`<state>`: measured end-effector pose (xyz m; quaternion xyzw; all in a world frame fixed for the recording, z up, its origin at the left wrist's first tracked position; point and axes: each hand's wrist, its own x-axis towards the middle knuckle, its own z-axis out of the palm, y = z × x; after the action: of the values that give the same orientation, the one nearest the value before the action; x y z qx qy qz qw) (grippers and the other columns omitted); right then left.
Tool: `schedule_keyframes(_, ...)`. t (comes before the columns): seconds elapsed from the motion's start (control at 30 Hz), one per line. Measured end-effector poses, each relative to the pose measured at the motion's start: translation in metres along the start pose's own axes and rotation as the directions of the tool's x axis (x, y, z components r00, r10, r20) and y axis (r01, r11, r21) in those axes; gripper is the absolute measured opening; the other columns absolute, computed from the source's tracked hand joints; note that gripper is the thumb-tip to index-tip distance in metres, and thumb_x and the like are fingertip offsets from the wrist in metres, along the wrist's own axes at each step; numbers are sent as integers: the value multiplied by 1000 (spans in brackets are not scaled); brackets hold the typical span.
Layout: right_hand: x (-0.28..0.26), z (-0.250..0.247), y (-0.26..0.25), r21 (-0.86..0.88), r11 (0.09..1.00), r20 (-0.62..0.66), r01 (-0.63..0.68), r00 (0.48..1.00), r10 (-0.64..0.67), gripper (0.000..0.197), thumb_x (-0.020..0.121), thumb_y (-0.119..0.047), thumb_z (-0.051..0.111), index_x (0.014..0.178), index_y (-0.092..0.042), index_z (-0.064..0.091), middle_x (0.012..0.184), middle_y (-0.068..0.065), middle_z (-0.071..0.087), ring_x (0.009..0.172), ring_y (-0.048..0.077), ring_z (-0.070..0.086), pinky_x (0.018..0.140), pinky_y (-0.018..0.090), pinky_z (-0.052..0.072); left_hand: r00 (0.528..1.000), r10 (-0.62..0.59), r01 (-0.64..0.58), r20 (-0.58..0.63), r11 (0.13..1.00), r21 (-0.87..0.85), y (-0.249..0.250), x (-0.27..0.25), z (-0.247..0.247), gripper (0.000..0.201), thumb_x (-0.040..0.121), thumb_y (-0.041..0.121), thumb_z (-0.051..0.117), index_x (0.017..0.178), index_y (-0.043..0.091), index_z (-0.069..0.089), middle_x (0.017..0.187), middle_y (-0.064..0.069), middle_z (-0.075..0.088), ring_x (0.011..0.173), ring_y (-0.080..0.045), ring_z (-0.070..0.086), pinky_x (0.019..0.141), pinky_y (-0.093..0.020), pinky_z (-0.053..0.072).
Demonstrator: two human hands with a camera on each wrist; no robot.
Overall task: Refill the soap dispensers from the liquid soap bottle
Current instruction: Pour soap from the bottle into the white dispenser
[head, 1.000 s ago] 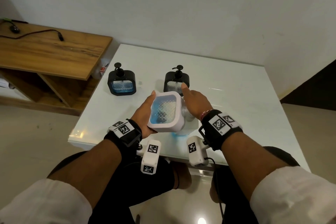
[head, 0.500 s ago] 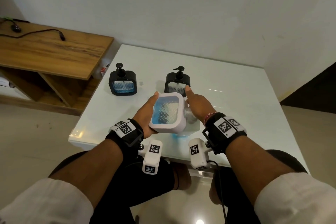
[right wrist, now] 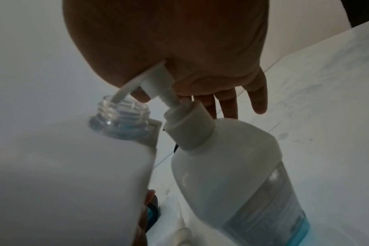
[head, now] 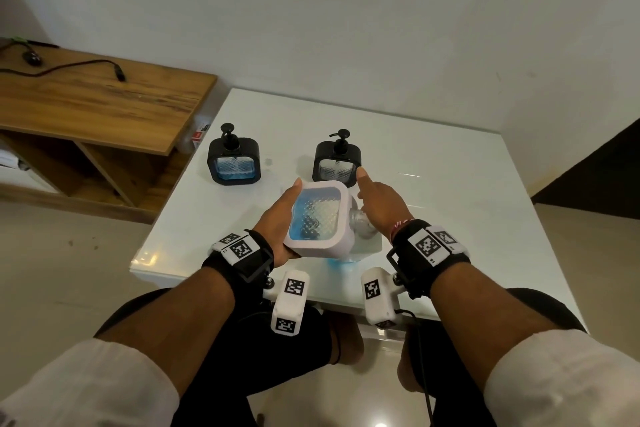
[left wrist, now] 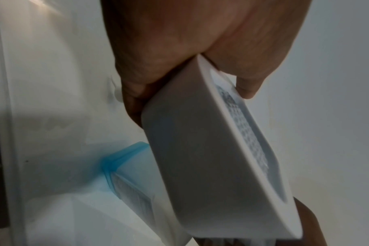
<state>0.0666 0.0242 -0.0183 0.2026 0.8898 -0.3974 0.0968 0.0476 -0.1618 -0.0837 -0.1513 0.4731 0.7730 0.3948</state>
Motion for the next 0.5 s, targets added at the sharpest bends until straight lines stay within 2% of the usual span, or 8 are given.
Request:
schedule_keyframes(0.13,-2,1,1,-52,999,-22,5,1000,-6,65,102,-53,21,108,-4,63,113,16,62,102,29,55,87,34,35,1000,-7,6,31,1000,4,1,1,4,68,94,72,47,142,26,59,136,-12,67,126,-33,62,103,-51,51)
schedule_keyframes(0.2,-1,3,5,-93,996,-47,-9,999,5,64,101,-55,22,92,-6,62,104,14,62,96,29,54,87,34,36,999,-8,8,31,1000,5,0,0,5,69,93,72,47,143,25,58,136,-12,67,127,-33,62,104,-51,51)
schedule_keyframes(0.27,-1,2,8,-91,995,-85,-29,996,21,62,99,-59,23,73,-12,53,94,12,59,91,28,52,83,34,36,1000,-7,7,23,1000,11,-1,0,5,70,93,72,47,143,25,58,134,-11,68,126,-33,63,102,-50,53)
schedule_keyframes(0.3,-1,3,9,-80,996,-89,-32,996,24,61,98,-60,23,69,-13,49,91,11,58,89,28,51,82,34,36,1000,-8,8,17,1000,10,-2,0,4,69,93,72,47,142,25,58,134,-11,68,125,-33,64,99,-49,54)
schedule_keyframes(0.33,-1,3,10,-62,998,-82,-27,996,22,62,98,-60,22,70,-12,49,90,11,57,88,29,51,82,34,37,1000,-6,6,16,1000,11,-2,-1,5,68,94,72,46,142,25,59,134,-11,68,123,-32,65,97,-48,55)
schedule_keyframes(0.4,-1,3,10,-18,1000,-66,-8,998,7,64,99,-60,20,82,-8,55,93,11,58,89,28,52,85,36,39,1000,-4,3,20,1000,11,-2,-2,5,65,95,70,45,140,25,60,134,-12,68,118,-31,66,94,-47,56)
schedule_keyframes(0.43,-2,3,9,3,1000,-73,1,997,-1,65,99,-60,20,89,-8,58,97,11,60,91,28,53,86,35,39,1000,0,0,21,1000,3,-2,-1,3,64,95,70,46,139,26,60,134,-12,68,116,-31,67,95,-47,55)
schedule_keyframes(0.5,-2,4,8,8,1000,-89,10,996,-9,65,99,-60,21,91,-8,60,101,11,62,94,27,54,84,33,36,1000,3,-3,21,1000,-8,-1,1,2,66,93,70,50,140,26,60,134,-12,68,118,-32,66,98,-49,55)
